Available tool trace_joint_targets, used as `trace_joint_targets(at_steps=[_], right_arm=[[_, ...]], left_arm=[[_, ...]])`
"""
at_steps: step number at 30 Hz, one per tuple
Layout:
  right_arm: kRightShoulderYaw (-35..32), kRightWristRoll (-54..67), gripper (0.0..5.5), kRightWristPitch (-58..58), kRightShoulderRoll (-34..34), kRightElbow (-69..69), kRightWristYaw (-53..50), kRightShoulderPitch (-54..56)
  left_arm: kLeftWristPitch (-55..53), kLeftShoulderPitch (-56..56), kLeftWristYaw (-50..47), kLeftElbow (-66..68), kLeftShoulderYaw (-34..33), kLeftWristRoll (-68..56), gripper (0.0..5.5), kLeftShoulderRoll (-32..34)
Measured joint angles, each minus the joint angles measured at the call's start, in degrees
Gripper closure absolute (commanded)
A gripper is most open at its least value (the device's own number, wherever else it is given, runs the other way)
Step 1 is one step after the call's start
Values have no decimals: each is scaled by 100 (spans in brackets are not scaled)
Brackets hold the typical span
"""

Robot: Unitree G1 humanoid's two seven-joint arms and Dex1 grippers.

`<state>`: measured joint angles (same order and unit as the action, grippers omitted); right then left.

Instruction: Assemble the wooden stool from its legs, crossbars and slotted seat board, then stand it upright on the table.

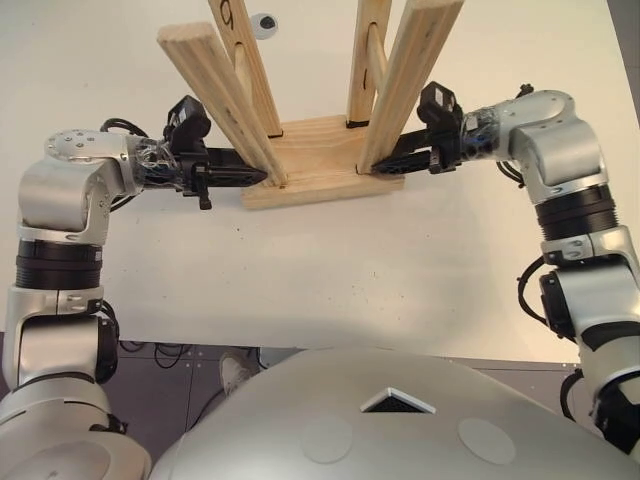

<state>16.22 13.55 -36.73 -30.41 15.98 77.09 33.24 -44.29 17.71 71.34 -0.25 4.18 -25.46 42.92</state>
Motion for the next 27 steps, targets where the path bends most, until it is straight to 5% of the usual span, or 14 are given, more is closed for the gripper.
trace_joint_targets(at_steps=[8, 13, 21, 27], right_arm=[[-678, 1255, 424, -2913, -797, -1160, 167, -330], [-1449, 1881, 424, -4345, -605, -1007, -220, -337], [-2172, 2257, 428, -5275, 103, 173, -865, 98], [-1934, 2385, 320, -5197, 346, 677, -993, 432]], left_arm=[[-2541, 256, -632, -1089, -449, -1044, 440, -177], [-4374, 937, -1342, -687, -1081, -1474, 439, -709], [-4658, 2102, -2659, 1222, -1448, -1562, 437, -1165], [-4659, 2568, -3253, 1928, -1524, -1433, 307, -1293]])
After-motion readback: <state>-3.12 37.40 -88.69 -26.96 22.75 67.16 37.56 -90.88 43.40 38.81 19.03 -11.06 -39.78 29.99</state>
